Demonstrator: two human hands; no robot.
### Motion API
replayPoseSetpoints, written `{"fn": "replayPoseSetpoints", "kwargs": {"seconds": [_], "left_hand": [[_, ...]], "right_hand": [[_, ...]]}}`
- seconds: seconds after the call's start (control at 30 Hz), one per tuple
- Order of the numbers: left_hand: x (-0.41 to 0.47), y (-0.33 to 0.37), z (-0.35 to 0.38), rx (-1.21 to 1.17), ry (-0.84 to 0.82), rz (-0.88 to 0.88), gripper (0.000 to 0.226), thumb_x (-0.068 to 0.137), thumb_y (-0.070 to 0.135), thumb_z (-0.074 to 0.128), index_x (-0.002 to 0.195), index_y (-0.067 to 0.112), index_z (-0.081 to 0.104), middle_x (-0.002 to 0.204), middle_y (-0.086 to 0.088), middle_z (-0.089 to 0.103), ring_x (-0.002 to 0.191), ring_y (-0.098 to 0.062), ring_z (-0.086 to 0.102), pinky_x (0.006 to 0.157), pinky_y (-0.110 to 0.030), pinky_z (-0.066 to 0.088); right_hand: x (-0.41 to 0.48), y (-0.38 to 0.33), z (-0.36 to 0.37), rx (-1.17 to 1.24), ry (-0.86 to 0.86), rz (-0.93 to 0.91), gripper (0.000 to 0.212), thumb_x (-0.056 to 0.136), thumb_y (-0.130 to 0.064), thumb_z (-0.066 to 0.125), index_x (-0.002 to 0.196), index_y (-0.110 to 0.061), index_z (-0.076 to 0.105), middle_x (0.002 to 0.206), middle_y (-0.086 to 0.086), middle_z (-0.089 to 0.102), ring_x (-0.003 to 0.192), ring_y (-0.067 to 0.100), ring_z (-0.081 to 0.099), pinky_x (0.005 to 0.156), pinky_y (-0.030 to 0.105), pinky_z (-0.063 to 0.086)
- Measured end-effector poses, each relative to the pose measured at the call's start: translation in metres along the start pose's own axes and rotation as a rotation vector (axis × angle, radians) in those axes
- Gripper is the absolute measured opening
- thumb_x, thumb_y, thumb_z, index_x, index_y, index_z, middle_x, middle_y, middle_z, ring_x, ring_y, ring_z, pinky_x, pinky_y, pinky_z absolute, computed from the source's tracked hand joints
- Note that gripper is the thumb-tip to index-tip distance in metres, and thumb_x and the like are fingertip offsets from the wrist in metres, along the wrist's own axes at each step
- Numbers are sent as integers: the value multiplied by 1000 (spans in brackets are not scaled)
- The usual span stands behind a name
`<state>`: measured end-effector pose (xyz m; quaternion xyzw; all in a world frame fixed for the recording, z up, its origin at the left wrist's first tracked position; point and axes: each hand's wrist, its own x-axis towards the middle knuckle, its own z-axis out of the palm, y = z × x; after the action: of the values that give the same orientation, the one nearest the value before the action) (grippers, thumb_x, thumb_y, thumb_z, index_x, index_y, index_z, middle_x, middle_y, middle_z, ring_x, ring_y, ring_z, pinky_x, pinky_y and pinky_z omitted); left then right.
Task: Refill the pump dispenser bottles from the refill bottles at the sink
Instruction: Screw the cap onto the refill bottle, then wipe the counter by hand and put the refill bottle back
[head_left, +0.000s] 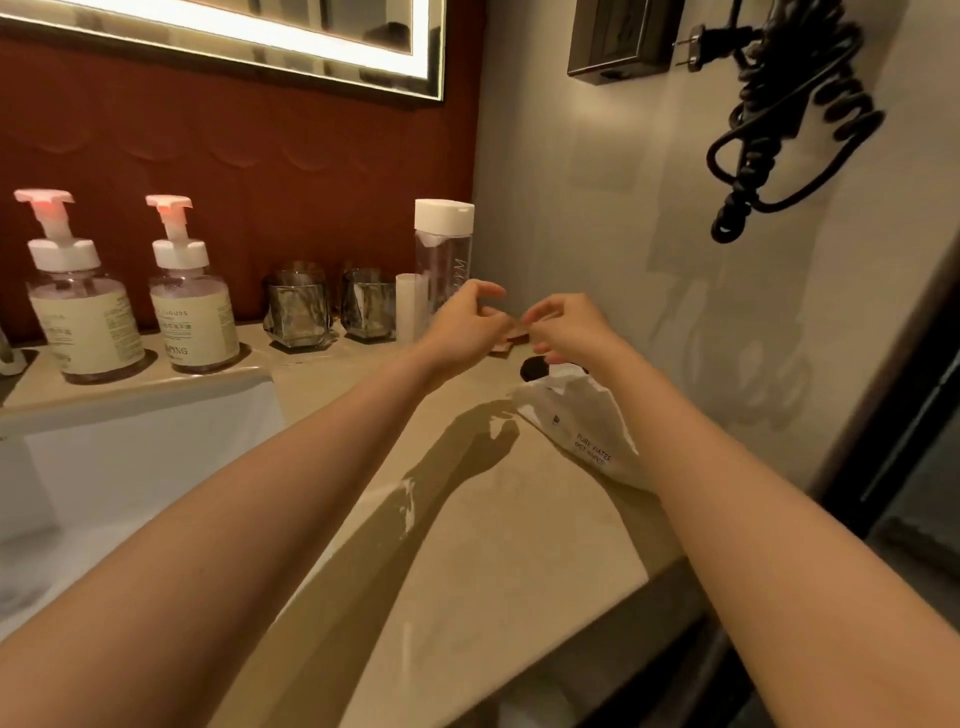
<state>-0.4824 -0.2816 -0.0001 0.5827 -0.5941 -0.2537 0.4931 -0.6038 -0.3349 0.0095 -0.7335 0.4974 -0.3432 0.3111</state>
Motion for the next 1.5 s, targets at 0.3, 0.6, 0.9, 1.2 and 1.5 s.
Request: {"fn": "replayPoseSetpoints", "kwargs": {"seconds": [0.3,0.6,0.9,1.2,1.5], "left_hand": [[-26,17,69,170,-214,23,35,91,6,51,126,7,48,115,-12,60,101,-26,59,74,-28,48],[-35,18,71,183,-254,11,44,87,-1,50,130,6,42,125,-14,54,107,-26,56,80,-31,47],[-40,29,36,80,-121,17,38,93,18,53,128,8,43,122,-5,52,103,-16,51,81,-26,43],[-64,24,-24,139,-82,5,15,97,24,44,92,13,53,86,1,52,74,-11,49,58,-17,41],[-91,0,-79,146,-126,-140,19,85,12,63,99,14,51,100,-1,55,93,-17,56,76,-25,51]], "right_hand": [[-28,50,-63,-100,-48,224,6,84,-3,57,83,-9,58,90,11,55,72,19,50,62,27,45],[-39,53,-65,-257,-66,236,9,82,-12,62,89,-6,62,85,8,58,78,21,55,56,23,41],[-53,9,-65,347,-9,104,10,86,-13,51,77,-15,54,77,6,54,69,20,54,63,30,48],[-59,-13,-32,536,-267,122,19,85,-24,58,97,-10,57,69,2,58,54,12,50,51,25,41],[-63,-26,2,542,-288,111,26,82,-8,62,109,-5,63,102,12,59,88,25,60,65,28,52]]}}
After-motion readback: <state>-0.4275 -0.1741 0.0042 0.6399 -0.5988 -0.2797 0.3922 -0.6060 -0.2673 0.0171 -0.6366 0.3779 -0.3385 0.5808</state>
